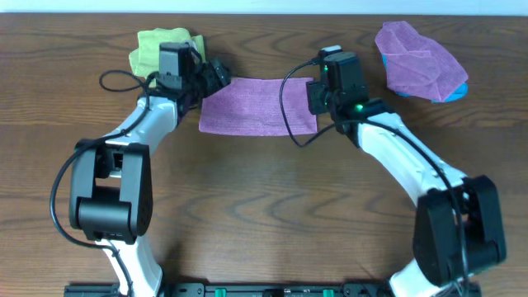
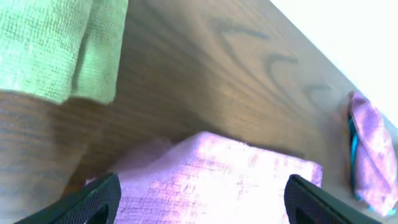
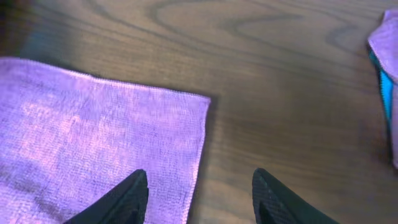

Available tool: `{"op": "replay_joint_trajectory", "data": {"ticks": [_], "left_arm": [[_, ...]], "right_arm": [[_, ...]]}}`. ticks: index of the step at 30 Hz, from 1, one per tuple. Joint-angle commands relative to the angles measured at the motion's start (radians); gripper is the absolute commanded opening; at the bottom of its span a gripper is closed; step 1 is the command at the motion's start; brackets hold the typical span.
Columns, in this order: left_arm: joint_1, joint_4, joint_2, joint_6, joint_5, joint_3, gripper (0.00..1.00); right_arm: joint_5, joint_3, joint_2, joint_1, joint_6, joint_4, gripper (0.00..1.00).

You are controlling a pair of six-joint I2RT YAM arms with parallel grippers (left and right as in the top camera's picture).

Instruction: Fold the cloth

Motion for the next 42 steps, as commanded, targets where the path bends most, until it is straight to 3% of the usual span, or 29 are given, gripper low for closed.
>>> {"op": "replay_joint_trajectory", "data": {"ticks": [1,5,11,23,31,34,42], "left_arm": [[0.006,-0.076,-0.018,0.089,0.011,0.057,0.84],[0.019,-0.163,-0.018,0.154,0.011,0.069,0.8],[0.021,-0.183,-0.017,0.156,-0.05,0.069,0.8],[0.015,-0.029,0.057,0.166,-0.119,0.069,0.77],[0.014,0.001,0.132,0.179,-0.087,0.069,0.75],[0.01,0.018,0.133,0.179,-0.08,0.069,0.66],[-0.011,0.037,0.133,0.175,-0.062,0.069,0.26]], "right_arm": [[0.003,0.011,-0.027,-0.004,0.02,-0.046,0.53],[-0.021,0.011,-0.031,-0.004,0.025,-0.072,0.53],[-0.031,0.011,0.012,-0.007,0.05,-0.045,0.53],[0.007,0.011,0.214,-0.059,0.048,0.216,0.52],[0.007,0.011,0.234,-0.1,0.041,0.217,0.5],[0.007,0.011,0.234,-0.101,0.041,0.203,0.5],[0.007,0.011,0.234,-0.101,0.041,0.203,0.49]]}}
